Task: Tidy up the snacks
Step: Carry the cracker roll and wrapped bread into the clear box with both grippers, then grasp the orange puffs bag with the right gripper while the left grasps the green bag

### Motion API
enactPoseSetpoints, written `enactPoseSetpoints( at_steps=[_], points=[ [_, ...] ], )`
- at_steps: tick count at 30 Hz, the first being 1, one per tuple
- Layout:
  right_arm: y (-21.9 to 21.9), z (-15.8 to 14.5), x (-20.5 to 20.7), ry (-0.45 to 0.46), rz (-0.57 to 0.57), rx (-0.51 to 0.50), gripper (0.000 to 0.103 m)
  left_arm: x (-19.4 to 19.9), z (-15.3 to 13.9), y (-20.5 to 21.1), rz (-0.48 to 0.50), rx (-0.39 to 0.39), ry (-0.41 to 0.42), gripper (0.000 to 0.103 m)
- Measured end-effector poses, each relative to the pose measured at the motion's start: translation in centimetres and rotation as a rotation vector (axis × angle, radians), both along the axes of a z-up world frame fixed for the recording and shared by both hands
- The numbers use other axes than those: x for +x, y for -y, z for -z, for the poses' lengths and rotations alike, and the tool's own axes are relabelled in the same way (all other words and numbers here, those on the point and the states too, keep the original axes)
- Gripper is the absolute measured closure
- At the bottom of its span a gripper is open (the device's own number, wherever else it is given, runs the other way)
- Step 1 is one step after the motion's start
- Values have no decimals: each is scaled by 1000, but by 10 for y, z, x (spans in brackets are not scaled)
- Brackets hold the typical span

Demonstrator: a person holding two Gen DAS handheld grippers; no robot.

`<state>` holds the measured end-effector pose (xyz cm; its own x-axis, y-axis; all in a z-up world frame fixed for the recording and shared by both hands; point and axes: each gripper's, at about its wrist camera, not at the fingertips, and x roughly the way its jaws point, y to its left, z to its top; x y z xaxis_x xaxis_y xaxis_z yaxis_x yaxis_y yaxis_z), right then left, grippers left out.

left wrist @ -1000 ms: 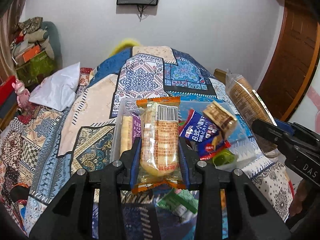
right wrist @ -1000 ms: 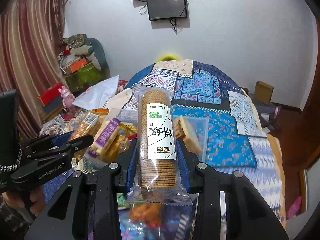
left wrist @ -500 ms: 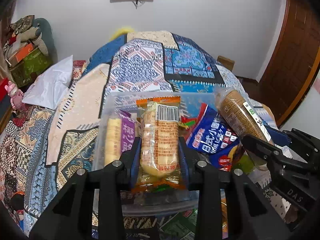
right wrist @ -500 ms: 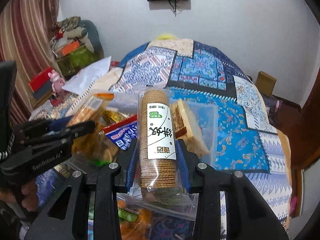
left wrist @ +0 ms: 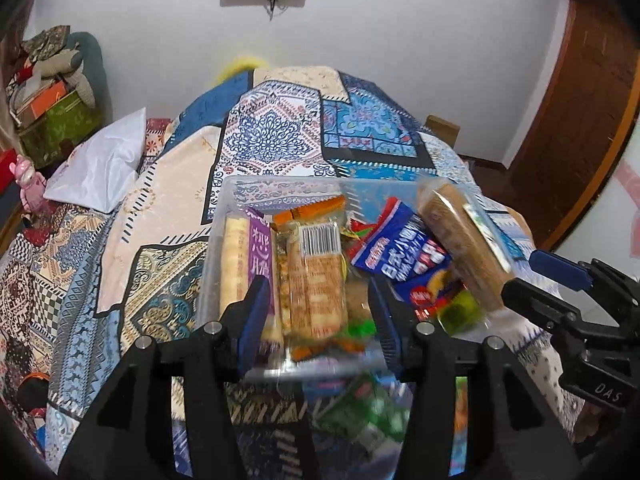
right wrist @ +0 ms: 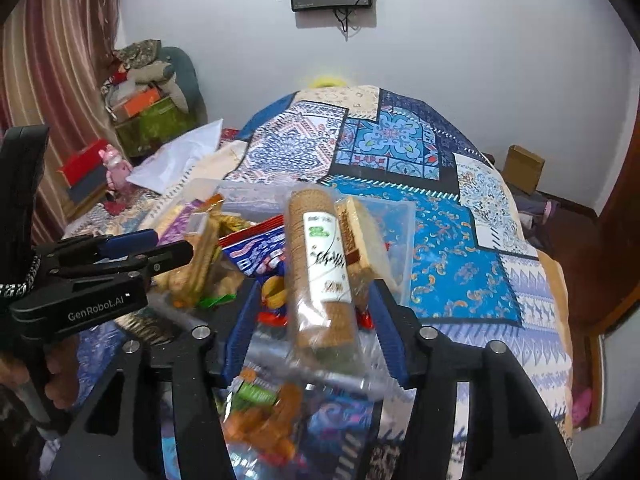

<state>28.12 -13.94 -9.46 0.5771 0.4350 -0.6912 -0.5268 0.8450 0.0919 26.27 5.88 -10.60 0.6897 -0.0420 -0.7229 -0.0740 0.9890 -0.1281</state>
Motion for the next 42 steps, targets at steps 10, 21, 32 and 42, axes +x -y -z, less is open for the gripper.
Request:
enactPoseSetpoints(
  at_steps=[10,21,32,42],
  points=[
    [2,20,-38,-46,-35,-49,37,-57,16,5,51,30,-30,47],
    [-10,72,-39,-190,-26,-60,37,-73,52,3,38,-7,-115,47],
    [5,79,-44,-217,-40,-6,54,-53,54,31,8,-33,-133,30],
    [38,70,-56,-195,-7,13,56,-38,73,32,-52,-113,-168,29]
  ],
)
